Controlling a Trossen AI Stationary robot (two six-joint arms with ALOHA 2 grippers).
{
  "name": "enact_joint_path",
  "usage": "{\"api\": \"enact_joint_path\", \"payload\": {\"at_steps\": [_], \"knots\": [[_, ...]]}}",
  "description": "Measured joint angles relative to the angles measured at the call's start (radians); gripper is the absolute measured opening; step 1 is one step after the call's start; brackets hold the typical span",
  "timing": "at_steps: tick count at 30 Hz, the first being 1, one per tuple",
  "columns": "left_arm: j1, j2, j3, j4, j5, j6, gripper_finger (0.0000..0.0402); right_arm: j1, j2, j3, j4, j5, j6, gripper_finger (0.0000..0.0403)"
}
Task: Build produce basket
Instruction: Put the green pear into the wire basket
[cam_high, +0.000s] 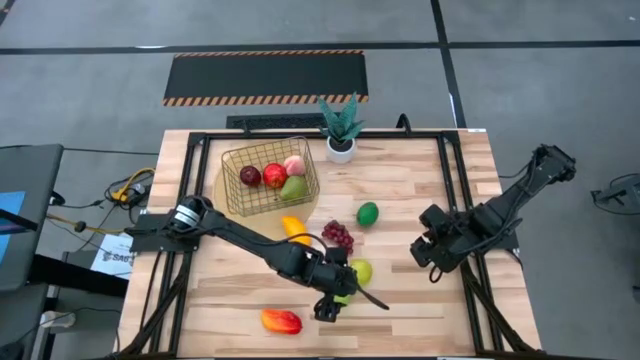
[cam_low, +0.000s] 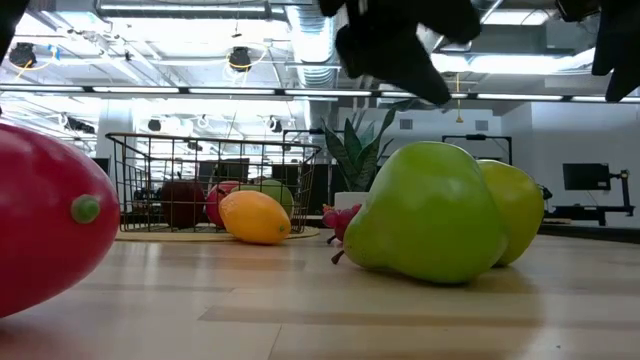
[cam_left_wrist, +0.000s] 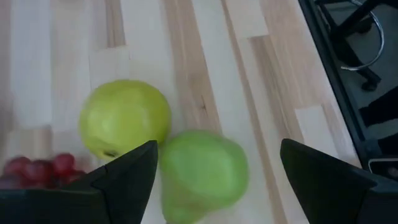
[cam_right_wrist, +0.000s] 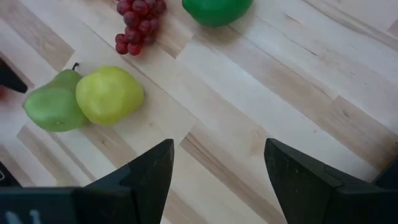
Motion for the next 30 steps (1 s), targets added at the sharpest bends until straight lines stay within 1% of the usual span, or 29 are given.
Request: {"api": "enact_joint_path", "payload": {"at_steps": [4,9,24,30], "knots": [[-0.002,0.0,-0.032,-0.021,-0.017,0.001,0.033,0.012,0.0,0.0,0.001,0.001,0.0,0.0273],[0.0,0.0,-0.031,-0.008,-0.003,0.056,0.0339,0.017,0.0,0.0,0.0,0.011,0.0,0.0273],[0.009,0.0,-0.031,-0.034,-0.001,0.083,0.0365,0.016,0.0,0.0,-0.001,0.012,0.0,0.0273],[0.009,0.018,-0.031,-0.016,-0.006,0.131,0.0369,0.015,0.0,0.0,0.0,0.012,0.0,0.0273]]}}
